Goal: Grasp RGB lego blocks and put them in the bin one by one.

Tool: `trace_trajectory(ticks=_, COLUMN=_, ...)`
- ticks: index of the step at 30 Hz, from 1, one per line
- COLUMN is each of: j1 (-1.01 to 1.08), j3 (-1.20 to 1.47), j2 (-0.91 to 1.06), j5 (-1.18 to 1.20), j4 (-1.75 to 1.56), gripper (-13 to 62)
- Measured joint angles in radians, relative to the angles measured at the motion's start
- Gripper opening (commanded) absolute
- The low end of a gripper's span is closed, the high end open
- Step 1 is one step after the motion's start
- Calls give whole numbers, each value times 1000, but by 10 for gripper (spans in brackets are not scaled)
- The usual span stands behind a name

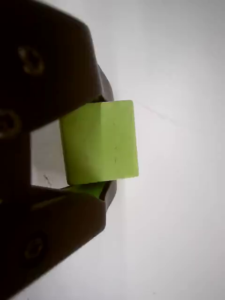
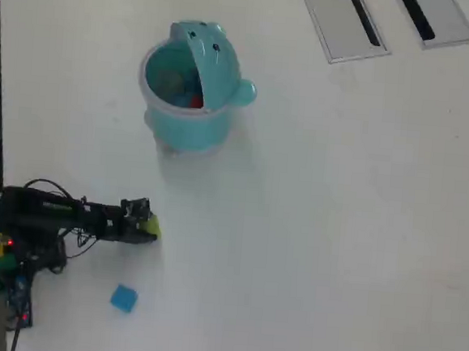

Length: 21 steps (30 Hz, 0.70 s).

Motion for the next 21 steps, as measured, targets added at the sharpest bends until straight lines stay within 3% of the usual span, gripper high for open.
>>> trace_trajectory(ticks=13, j1=-179, j3=0, j2=196, j5=273, j4=-35, gripper=133)
trace_trajectory(ticks=21, j1=-313, j3=-109, j2=321, j5=308, j4=-41, gripper=124)
